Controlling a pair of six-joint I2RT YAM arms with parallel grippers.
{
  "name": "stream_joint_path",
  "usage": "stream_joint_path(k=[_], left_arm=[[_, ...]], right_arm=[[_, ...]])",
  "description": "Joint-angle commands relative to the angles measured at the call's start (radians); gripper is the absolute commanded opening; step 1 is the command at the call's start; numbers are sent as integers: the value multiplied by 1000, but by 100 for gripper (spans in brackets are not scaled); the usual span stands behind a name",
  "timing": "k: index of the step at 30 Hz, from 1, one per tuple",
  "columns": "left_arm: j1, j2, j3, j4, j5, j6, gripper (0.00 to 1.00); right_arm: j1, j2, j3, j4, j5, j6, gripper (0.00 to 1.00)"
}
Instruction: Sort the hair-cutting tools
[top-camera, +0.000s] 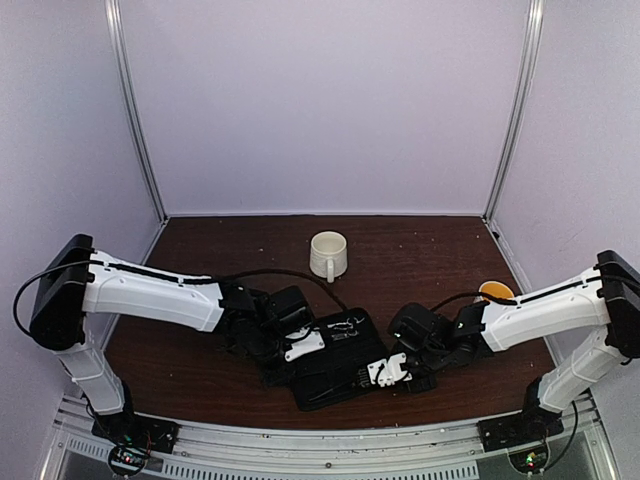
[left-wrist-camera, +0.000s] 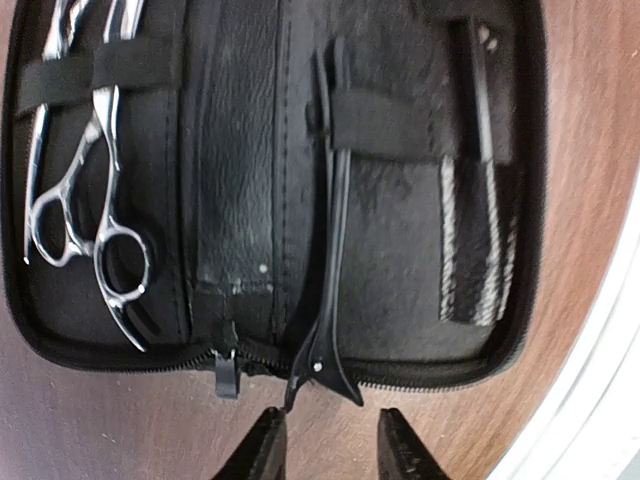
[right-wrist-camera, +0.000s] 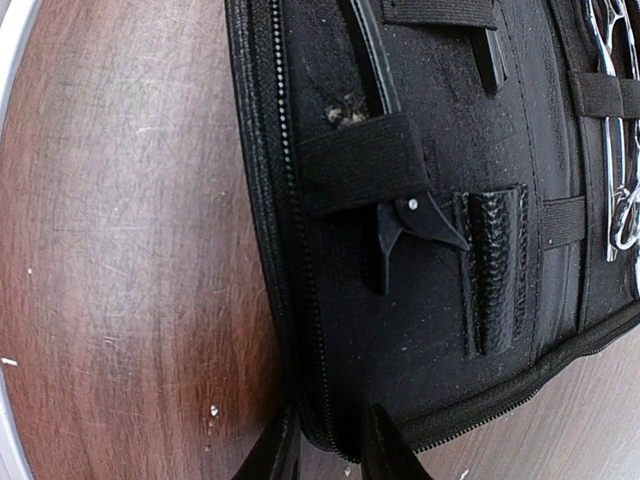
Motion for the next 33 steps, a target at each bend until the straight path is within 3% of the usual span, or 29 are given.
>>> stream_joint_path(k=[1,8,13,20,28,33], left_arm=[[12,8,-18,42,-20,-11,30],[21,12,-33,62,23,-10,18],[20,-34,-67,60,-14,-123,34],[20,-74,-151,155,29,-276,31],[20,-71,-160,213,88,-223,26],[20,-41,-152,216,96,-228,32]], right_arm=[[-10,50,2,14,81,12,22],[-10,56,8,6,78,15,21],[-9,70,20,0,83,17,21],[-4,71,17,4,88,16,21],[-2,81,19,4,95,14,21],[1,89,22,2,98,15,21]])
